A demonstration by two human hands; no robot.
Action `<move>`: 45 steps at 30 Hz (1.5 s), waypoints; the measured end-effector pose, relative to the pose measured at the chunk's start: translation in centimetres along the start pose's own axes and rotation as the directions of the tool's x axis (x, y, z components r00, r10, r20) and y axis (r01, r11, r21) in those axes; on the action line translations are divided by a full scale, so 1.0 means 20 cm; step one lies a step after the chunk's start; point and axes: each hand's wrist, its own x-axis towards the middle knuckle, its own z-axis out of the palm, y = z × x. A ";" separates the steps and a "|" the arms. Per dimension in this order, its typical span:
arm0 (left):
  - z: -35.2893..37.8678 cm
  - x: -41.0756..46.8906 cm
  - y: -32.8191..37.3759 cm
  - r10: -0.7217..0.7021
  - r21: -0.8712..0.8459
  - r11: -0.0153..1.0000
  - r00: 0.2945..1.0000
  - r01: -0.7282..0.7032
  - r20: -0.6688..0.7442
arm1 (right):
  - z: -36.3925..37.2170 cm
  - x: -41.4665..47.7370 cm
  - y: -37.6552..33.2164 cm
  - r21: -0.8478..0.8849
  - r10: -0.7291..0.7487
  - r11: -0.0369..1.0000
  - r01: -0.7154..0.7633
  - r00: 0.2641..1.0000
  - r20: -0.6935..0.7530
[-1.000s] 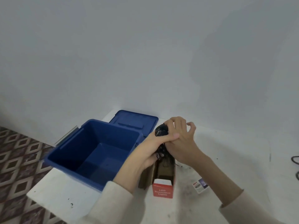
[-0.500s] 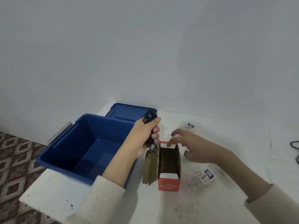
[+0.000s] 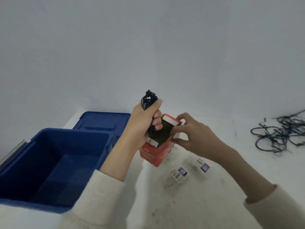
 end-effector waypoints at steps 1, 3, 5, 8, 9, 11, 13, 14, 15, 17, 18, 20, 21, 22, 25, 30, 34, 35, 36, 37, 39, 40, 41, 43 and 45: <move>0.08 0.04 -0.03 0.016 0.028 0.999 0.999 -0.017 0.036 | -0.03 -0.04 0.07 -0.015 0.080 0.997 -0.081 0.996 -0.043; 0.27 0.11 -0.12 0.042 0.072 0.996 0.995 -0.049 0.094 | -0.08 -0.14 0.20 -0.023 0.251 0.967 -0.255 0.962 -0.106; 0.44 0.19 -0.24 0.083 0.119 0.988 0.987 -0.099 0.135 | -0.08 -0.23 0.32 -0.013 0.382 0.921 -0.389 0.910 -0.162; 0.66 0.29 -0.41 0.207 0.252 0.934 0.957 -0.255 0.201 | -0.03 -0.34 0.50 0.022 0.479 0.874 -0.486 0.851 -0.215; 0.73 0.32 -0.46 0.253 0.316 0.894 0.941 -0.316 0.224 | -0.02 -0.36 0.56 0.045 0.503 0.861 -0.506 0.837 -0.214; 0.84 0.37 -0.56 0.313 0.441 0.803 0.913 -0.402 0.261 | 0.01 -0.39 0.66 0.095 0.533 0.845 -0.526 0.816 -0.224; 0.91 0.43 -0.65 0.321 0.541 0.717 0.898 -0.439 0.302 | 0.03 -0.41 0.74 0.133 0.543 0.839 -0.528 0.800 -0.253; 0.92 0.46 -0.70 0.294 0.585 0.681 0.896 -0.440 0.332 | 0.04 -0.41 0.77 0.152 0.546 0.838 -0.524 0.796 -0.262; 0.93 0.48 -0.74 0.243 0.633 0.640 0.896 -0.436 0.372 | 0.05 -0.42 0.80 0.177 0.545 0.838 -0.516 0.795 -0.266; 0.92 0.53 -0.81 0.100 0.740 0.518 0.889 -0.429 0.446 | 0.07 -0.43 0.86 0.218 0.526 0.849 -0.481 0.808 -0.264; 0.91 0.55 -0.84 0.013 0.791 0.437 0.882 -0.429 0.471 | 0.08 -0.44 0.89 0.228 0.511 0.857 -0.462 0.821 -0.256; 0.87 0.57 -0.87 -0.169 0.862 0.271 0.860 -0.428 0.481 | 0.09 -0.46 0.94 0.244 0.480 0.869 -0.430 0.851 -0.211; 0.86 0.58 -0.88 -0.260 0.886 0.188 0.848 -0.425 0.462 | 0.10 -0.47 0.96 0.239 0.465 0.876 -0.420 0.867 -0.179; 0.85 0.59 -0.88 -0.344 0.909 0.102 0.843 -0.403 0.413 | 0.10 -0.48 0.98 0.211 0.441 0.889 -0.406 0.883 -0.158; 0.87 0.59 -0.89 -0.489 0.954 -0.107 0.851 -0.279 0.194 | 0.08 -0.49 0.99 0.201 0.284 0.951 -0.237 0.924 -0.256; 0.87 0.60 -0.87 -0.605 0.997 0.053 0.792 -0.064 0.083 | 0.05 -0.39 0.97 0.245 0.155 0.959 -0.145 0.988 -0.023; 0.90 0.61 -0.73 -0.777 0.944 0.282 0.618 0.169 0.121 | 0.04 -0.31 0.95 -0.111 0.098 0.990 -0.089 0.993 0.073; 0.89 0.62 -0.72 -0.787 0.933 0.317 0.596 0.171 0.158 | 0.03 -0.30 0.95 -0.141 0.074 0.988 -0.059 0.991 0.107; 0.88 0.62 -0.70 -0.782 0.938 0.318 0.598 0.140 0.176 | 0.03 -0.28 0.95 -0.171 0.060 0.985 -0.034 0.987 0.148; 0.88 0.62 -0.70 -0.765 0.954 0.288 0.619 0.082 0.177 | 0.01 -0.27 0.95 -0.191 0.057 0.981 -0.020 0.980 0.193; 0.89 0.61 -0.69 -0.704 0.987 0.132 0.692 -0.092 0.159 | -0.01 -0.23 0.94 -0.184 0.076 0.983 -0.024 0.956 0.283; 0.90 0.59 -0.68 -0.651 0.985 0.053 0.742 -0.167 0.160 | -0.01 -0.20 0.93 -0.176 0.091 0.984 -0.035 0.943 0.319; 0.90 0.59 -0.67 -0.583 0.977 -0.002 0.794 -0.214 0.173 | -0.01 -0.18 0.92 -0.163 0.109 0.985 -0.054 0.930 0.352; 0.91 0.55 -0.64 -0.443 0.967 -0.073 0.876 -0.245 0.189 | -0.01 -0.14 0.91 -0.125 0.151 0.986 -0.108 0.899 0.410; 0.89 0.52 -0.63 -0.373 0.972 -0.075 0.910 -0.223 0.180 | -0.01 -0.11 0.91 -0.074 0.177 0.984 -0.161 0.876 0.449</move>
